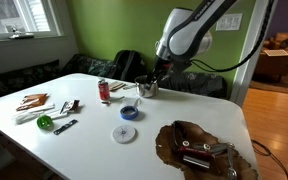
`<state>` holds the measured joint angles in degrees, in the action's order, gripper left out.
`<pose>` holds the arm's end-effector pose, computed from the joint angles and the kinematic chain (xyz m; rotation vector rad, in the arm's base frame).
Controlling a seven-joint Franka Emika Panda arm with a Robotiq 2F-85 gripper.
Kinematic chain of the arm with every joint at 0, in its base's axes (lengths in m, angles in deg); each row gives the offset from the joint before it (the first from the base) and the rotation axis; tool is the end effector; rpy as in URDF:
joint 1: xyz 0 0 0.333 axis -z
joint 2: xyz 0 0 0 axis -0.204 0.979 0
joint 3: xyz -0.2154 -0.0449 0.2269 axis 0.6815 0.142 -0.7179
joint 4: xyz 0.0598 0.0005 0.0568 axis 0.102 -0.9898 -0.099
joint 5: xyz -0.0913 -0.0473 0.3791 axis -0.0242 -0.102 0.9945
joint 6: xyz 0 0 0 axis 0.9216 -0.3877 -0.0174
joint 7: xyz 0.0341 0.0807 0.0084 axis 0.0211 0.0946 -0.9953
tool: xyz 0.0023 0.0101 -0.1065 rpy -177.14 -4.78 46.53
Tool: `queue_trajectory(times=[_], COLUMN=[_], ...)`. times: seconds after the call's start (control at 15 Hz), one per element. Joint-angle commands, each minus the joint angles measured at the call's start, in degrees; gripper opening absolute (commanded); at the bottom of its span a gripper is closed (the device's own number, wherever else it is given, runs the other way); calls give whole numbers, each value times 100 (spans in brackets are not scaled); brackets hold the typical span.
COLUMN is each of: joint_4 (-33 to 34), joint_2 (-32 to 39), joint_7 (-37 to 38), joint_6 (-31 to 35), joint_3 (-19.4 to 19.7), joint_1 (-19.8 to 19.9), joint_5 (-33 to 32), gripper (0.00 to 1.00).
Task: Hang the tape on the pot handle
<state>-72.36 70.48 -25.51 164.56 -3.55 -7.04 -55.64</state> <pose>0.6260 0.1559 0.2732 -3.0051 -0.3943 -0.6313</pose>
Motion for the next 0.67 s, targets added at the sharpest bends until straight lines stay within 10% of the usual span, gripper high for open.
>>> queue_trajectory(times=[0.0, 0.27, 0.33, 0.6], joint_4=[1441, 2786, 1971, 2661], joint_2=[1271, 2247, 1726, 2178], joint_7=[1459, 1931, 1859, 1910], joint_6=[-303, -496, -143, -354], joint_3=[582, 310, 333, 253], joint_1=[-709, -786, -761, -759], joint_5=[-1067, -1194, -1274, -1255], gripper=[100, 100, 100, 100])
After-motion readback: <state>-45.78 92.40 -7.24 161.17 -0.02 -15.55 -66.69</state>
